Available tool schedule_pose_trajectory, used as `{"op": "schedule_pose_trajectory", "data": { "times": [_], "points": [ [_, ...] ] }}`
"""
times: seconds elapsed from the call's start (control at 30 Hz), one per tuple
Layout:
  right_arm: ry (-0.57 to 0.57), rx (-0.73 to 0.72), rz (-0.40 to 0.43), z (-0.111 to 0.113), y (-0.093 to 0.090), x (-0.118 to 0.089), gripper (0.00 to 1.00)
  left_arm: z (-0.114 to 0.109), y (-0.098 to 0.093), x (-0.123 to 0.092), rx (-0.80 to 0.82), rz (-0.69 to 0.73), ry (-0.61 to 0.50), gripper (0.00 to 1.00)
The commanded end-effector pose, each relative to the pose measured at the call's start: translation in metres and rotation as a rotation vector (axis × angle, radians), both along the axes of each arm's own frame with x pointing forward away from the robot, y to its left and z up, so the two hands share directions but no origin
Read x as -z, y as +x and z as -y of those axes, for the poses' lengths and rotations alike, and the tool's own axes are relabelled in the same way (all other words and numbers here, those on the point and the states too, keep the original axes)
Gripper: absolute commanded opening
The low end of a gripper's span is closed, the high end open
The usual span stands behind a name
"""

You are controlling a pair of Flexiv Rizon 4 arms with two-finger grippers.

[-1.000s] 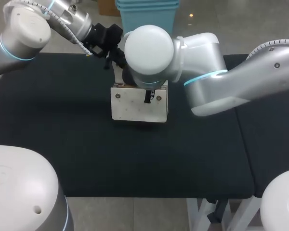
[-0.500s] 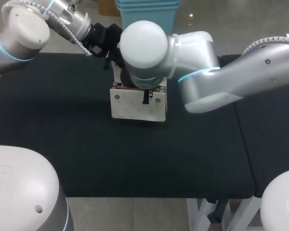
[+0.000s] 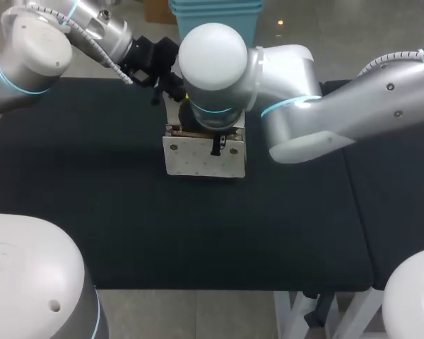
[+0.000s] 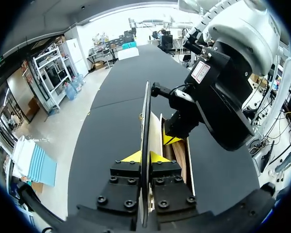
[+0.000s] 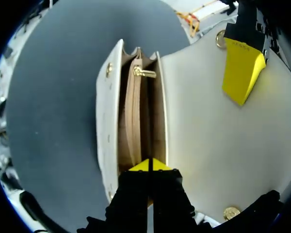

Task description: Pick up the bag, open it, inspect its contents, close it, and place it on the opposite side

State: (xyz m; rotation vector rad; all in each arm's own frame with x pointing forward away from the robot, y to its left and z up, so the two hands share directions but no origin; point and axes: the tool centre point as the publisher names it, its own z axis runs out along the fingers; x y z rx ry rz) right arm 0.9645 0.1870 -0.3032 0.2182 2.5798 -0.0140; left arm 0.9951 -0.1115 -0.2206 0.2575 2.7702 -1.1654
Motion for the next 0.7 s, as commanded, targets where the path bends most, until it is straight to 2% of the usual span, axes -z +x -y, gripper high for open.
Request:
{"op": "schedule_pose_trajectory", "data": {
  "times": [0.03,0.3,0.53,0.7],
  "points": [
    [0.001,0.007,-0.009,0.001,0.01,0.004,0.0,0.0,-0.001,0.0,0.008,-0.001,-0.007,0.0],
    [0.004,0.01,-0.012,0.001,0.023,0.006,0.0,-0.001,-0.002,-0.002,0.017,-0.002,-0.008,0.0],
    [-0.016,-0.02,-0.041,0.0,0.01,0.019,0.0,-0.004,0.0,-0.001,0.007,-0.002,-0.017,0.0],
    [0.001,-0.04,-0.033,0.002,-0.001,0.017,0.0,-0.005,0.002,0.001,0.001,-0.006,-0.019,0.0]
  ]
}}
